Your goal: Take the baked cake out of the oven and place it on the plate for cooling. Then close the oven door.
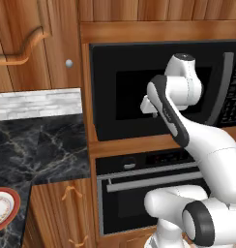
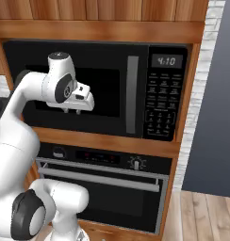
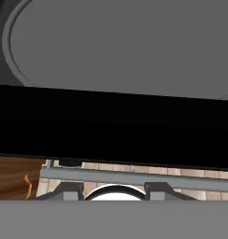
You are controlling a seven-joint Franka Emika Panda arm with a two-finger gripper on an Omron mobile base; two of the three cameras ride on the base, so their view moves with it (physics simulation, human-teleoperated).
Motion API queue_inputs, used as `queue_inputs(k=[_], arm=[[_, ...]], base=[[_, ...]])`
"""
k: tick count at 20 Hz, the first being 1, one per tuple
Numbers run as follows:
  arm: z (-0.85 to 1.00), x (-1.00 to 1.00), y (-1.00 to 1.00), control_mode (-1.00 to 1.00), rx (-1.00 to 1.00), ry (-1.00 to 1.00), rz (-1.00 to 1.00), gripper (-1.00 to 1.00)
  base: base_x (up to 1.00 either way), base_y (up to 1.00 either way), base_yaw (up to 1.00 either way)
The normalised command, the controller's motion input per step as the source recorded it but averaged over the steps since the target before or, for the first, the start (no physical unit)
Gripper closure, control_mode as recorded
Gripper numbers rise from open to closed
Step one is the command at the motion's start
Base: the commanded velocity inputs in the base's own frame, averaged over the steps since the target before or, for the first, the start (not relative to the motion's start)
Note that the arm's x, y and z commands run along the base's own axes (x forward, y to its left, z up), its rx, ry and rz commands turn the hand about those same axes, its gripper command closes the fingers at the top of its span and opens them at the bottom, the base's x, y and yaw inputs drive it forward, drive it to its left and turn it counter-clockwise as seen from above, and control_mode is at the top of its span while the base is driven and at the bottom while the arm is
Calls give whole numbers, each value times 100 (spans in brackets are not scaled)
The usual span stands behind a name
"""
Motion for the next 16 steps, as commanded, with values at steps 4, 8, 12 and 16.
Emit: queue_inputs(k=[4,8,12,16], arm=[[0,0,0,100,0,0,0,-100],[0,0,0,100,0,0,0,-100],[0,0,0,100,0,0,0,-100],[0,0,0,100,0,0,0,-100]], base=[[-23,0,0],[-85,-15,0],[-34,-51,13],[0,-97,37]])
